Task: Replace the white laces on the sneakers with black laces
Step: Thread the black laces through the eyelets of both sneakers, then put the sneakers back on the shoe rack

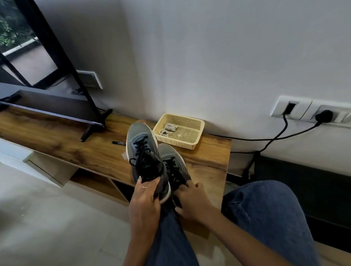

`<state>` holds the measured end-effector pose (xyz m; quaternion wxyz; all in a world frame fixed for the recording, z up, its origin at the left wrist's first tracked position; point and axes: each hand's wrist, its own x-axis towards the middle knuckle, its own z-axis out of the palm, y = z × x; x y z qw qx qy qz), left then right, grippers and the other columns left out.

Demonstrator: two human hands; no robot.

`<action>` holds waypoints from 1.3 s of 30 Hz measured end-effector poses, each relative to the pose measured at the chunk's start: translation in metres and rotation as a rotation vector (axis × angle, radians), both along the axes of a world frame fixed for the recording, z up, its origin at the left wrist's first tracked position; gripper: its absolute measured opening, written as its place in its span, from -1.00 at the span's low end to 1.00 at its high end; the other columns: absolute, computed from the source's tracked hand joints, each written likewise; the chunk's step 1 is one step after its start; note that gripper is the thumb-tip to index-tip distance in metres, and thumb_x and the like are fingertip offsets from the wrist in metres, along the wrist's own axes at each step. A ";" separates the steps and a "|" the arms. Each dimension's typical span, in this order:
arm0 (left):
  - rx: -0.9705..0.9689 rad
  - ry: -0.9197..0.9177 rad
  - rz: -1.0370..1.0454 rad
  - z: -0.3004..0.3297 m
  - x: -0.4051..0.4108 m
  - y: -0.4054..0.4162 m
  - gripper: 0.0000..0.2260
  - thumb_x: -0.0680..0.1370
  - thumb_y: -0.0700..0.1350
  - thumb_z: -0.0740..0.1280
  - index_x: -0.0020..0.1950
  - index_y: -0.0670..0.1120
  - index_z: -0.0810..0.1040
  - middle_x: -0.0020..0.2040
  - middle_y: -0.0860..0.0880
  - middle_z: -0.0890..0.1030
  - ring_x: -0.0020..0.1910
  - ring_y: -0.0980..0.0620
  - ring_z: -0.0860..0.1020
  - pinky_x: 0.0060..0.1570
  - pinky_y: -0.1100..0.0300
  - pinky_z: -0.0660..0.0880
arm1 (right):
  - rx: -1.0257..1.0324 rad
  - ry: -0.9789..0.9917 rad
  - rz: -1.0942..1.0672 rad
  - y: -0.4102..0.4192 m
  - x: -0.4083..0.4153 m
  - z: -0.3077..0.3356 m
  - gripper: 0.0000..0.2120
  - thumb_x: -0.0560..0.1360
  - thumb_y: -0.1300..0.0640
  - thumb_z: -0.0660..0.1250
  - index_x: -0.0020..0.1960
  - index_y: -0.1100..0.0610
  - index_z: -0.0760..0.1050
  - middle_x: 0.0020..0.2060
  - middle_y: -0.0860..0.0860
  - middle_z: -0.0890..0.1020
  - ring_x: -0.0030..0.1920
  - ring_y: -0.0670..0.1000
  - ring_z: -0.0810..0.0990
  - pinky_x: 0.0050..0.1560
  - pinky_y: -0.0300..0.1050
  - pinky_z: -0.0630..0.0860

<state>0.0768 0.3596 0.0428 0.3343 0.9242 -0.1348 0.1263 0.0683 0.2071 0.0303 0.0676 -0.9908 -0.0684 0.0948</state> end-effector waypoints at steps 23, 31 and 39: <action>0.005 -0.087 -0.313 0.018 -0.053 -0.075 -0.55 0.25 -0.46 0.49 0.10 -0.18 0.65 -0.13 -0.08 0.65 0.02 -0.17 0.63 0.17 0.05 0.45 | 0.248 -0.593 -0.603 -0.102 -0.084 0.053 -0.74 0.43 0.34 0.33 0.09 0.16 0.57 0.00 0.05 0.54 0.13 0.07 0.46 -0.25 -0.06 0.44; -0.070 -0.126 -0.558 0.035 -0.075 -0.172 -0.75 0.48 -0.14 0.24 0.04 -0.15 0.65 -0.23 -0.06 0.61 -0.15 -0.04 0.59 0.07 0.21 0.37 | 0.258 -0.778 -0.820 -0.173 -0.126 0.063 -0.81 0.40 0.34 0.39 -0.03 0.16 0.61 -0.13 0.06 0.55 0.02 0.10 0.51 -0.34 -0.07 0.44; 0.028 -0.112 -0.758 0.012 -0.101 -0.279 -0.72 0.46 -0.06 0.15 -0.05 -0.04 0.65 -0.26 0.02 0.58 -0.20 0.04 0.55 -0.21 0.20 0.53 | 0.133 -0.849 -0.957 -0.250 -0.175 0.021 -0.76 0.27 0.42 0.49 -0.12 0.22 0.61 -0.22 0.10 0.55 -0.10 0.12 0.55 -0.49 -0.19 0.36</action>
